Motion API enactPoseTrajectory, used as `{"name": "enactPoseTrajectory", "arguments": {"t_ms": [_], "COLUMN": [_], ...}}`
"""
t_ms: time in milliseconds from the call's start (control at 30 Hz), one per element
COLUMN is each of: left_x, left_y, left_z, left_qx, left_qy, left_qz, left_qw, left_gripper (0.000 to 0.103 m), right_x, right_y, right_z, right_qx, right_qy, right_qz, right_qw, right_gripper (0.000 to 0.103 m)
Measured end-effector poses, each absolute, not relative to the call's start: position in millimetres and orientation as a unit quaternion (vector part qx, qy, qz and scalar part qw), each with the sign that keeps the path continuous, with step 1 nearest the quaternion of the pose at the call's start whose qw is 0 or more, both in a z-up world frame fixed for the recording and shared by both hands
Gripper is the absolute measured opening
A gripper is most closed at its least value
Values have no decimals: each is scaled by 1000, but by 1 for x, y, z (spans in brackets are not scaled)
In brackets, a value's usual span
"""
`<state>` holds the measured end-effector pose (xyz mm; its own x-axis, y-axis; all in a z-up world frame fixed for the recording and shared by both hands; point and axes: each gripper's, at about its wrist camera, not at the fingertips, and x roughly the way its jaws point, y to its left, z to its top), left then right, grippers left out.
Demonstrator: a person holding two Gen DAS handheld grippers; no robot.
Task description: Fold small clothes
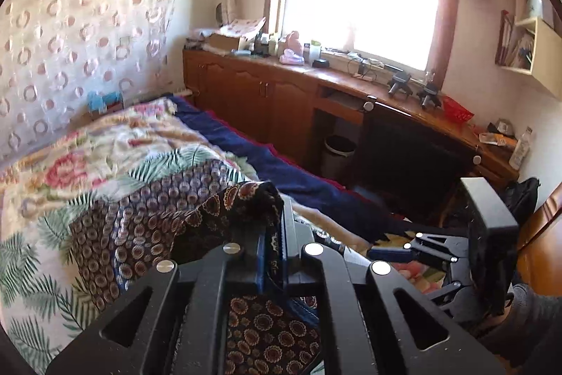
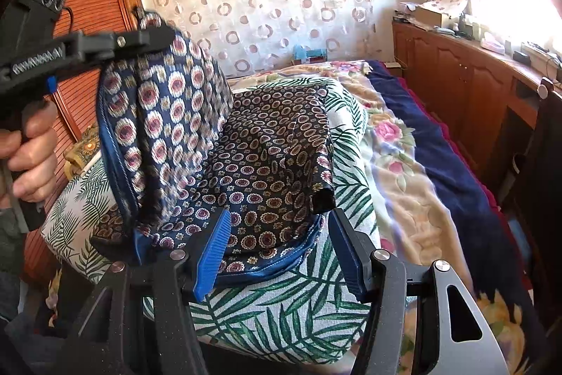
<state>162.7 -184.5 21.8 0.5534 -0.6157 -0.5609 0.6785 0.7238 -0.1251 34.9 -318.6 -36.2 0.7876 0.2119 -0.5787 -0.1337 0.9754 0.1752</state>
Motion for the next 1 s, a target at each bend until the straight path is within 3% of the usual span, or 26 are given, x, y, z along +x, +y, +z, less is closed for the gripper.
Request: {"name": "enactPoseTrajectory", "arguments": {"t_ms": [100,167,200,267,333,400,1000], "left_x": [162,159,159,157,152,146,122], "left_y": [-175,-164,-162,-151,-137,-122,-21], "left_z": [19,19,19,19,19,16,-30], "left_qx": [50,44,42,36,33,29,-1], "left_qy": [297,289,287,285,279,268,285], "left_qz": [-362,-361,-360,-356,-341,-323,-189], "left_qw": [882,886,887,889,897,907,940], "left_gripper": [20,34,49,54,72,80,80], "right_x": [34,35,35,35,37,39,124], "right_y": [-321,-323,-324,-324,-322,-319,-250], "right_z": [-35,-34,-34,-32,-29,-27,-20], "right_qx": [65,67,68,67,65,61,-18], "right_qy": [313,314,314,314,312,310,328], "right_qz": [87,86,85,84,84,86,155], "right_qw": [943,943,943,943,944,945,932], "right_gripper": [60,60,60,60,60,60,60]}}
